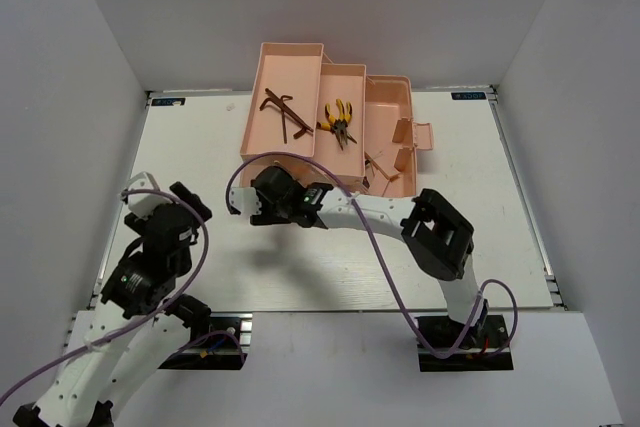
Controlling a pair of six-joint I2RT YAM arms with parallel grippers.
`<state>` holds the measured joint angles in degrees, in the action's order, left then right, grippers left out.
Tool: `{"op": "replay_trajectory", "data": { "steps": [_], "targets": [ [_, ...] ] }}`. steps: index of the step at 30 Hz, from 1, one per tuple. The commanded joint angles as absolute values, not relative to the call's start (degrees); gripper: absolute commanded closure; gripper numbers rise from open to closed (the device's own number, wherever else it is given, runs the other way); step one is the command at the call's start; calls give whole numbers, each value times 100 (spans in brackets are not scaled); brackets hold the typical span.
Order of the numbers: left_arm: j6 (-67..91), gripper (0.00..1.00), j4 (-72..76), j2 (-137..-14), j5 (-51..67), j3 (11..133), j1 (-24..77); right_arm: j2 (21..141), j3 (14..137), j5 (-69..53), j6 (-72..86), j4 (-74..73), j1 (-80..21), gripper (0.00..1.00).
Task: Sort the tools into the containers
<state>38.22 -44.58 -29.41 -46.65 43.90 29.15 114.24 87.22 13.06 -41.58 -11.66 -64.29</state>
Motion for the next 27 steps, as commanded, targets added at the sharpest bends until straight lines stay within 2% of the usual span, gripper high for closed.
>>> {"op": "replay_trajectory", "data": {
  "steps": [1,5,8,9,10,14,20,27],
  "targets": [
    [4359,14,-5053,-2436,-5079,4614,2909,11513,8736,1380,-4298,-844,-6390,38],
    [4359,19,-5054,-1943,-5133,4501,2909,11698,8903,1239,-4307,-984,-6363,52],
    [4657,21,-5124,-1881,-5010,4378,2961,11707,9000,986,-4307,-1203,-6337,70],
    [4728,23,-5124,-1942,-4792,4316,2962,11690,9035,958,-4298,-1291,-6320,90],
    [4729,24,-5011,-1995,-4677,4263,2962,11672,9113,932,-4289,-1449,-6293,100],
    [5237,27,-4835,-2469,-4088,4105,2962,11409,9202,599,-4202,-1819,-6249,100],
    [5493,31,-3499,-2900,-2779,3341,2962,10732,9343,413,-3859,-2259,-6117,100],
    [5747,38,-2638,-3172,-2303,2708,2962,10047,9536,255,-3516,-2496,-5731,100]
  ]
}}
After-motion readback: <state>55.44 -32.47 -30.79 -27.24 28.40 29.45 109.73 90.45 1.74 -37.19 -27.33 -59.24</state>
